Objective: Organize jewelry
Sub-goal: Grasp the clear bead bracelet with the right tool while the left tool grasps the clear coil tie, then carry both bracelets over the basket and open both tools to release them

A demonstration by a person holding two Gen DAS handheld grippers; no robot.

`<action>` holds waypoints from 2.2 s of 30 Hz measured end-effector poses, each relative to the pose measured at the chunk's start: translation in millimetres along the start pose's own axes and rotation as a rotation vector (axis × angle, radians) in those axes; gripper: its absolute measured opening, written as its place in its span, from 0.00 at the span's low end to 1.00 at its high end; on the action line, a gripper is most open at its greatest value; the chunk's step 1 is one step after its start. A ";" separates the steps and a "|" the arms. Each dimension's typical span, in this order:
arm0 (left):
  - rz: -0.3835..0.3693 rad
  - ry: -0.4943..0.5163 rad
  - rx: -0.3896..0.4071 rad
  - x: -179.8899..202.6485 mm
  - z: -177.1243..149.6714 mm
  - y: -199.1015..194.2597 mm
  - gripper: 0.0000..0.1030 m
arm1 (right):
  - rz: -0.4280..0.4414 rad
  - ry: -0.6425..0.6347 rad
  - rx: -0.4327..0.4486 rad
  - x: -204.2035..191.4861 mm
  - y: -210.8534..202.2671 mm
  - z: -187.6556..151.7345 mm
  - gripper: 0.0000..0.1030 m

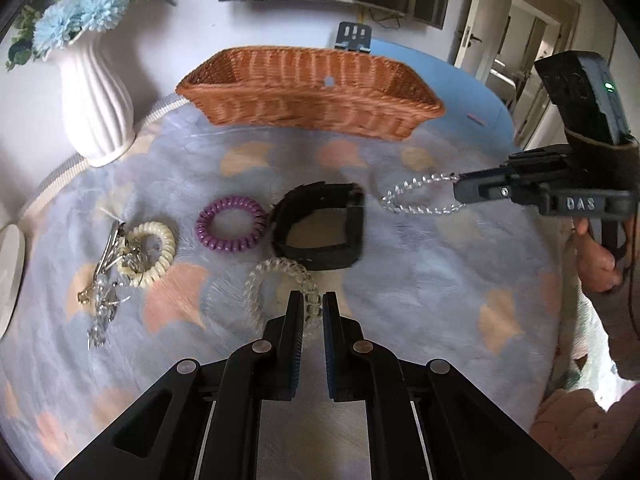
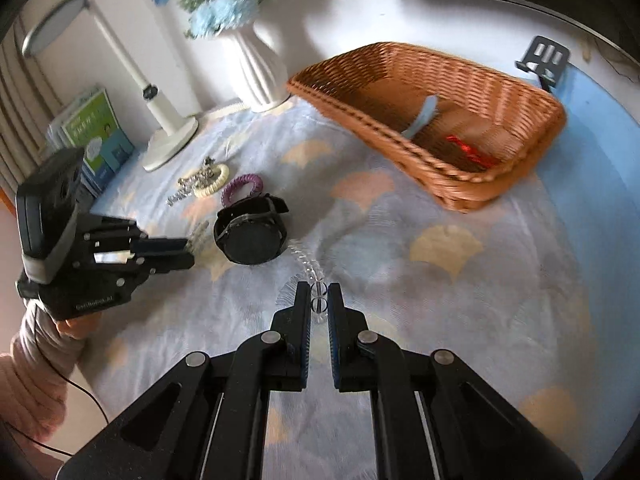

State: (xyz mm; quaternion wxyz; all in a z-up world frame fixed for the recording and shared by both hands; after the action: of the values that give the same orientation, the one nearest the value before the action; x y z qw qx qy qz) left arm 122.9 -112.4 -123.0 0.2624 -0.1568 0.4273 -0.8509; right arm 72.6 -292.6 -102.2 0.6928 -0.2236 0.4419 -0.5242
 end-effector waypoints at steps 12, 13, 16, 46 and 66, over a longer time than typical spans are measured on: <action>-0.060 -0.018 0.101 11.2 19.0 -40.5 0.09 | -0.012 0.016 0.086 -0.4 -51.5 7.7 0.09; -0.059 -0.011 0.107 12.3 23.9 -41.3 0.09 | -0.018 0.016 0.091 0.6 -55.0 9.2 0.09; -0.043 0.021 0.126 16.2 52.8 -42.0 0.09 | -0.042 0.018 0.114 5.0 -65.2 21.0 0.09; -0.141 0.088 -0.035 53.4 211.5 135.3 0.09 | -0.164 0.216 0.111 121.3 23.0 147.3 0.11; -0.093 -0.012 0.130 8.9 172.4 -2.4 0.44 | -0.171 0.089 0.177 46.8 -49.1 116.1 0.35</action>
State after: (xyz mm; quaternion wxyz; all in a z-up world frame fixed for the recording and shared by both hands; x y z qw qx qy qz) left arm 199.5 -227.6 -19.7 0.2349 -0.1643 0.3615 -0.8872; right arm 147.8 -370.9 -22.8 0.6425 -0.1751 0.4036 -0.6274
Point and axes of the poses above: each gripper's, at about its wrist camera, not at the fingertips, and y roughly the way its jaws point, x to its right, z to its top, the point moved 4 cm from there along y, roughly the way its jaws point, and after that the axes turned 5 degrees about y, right-handed, at the moved point
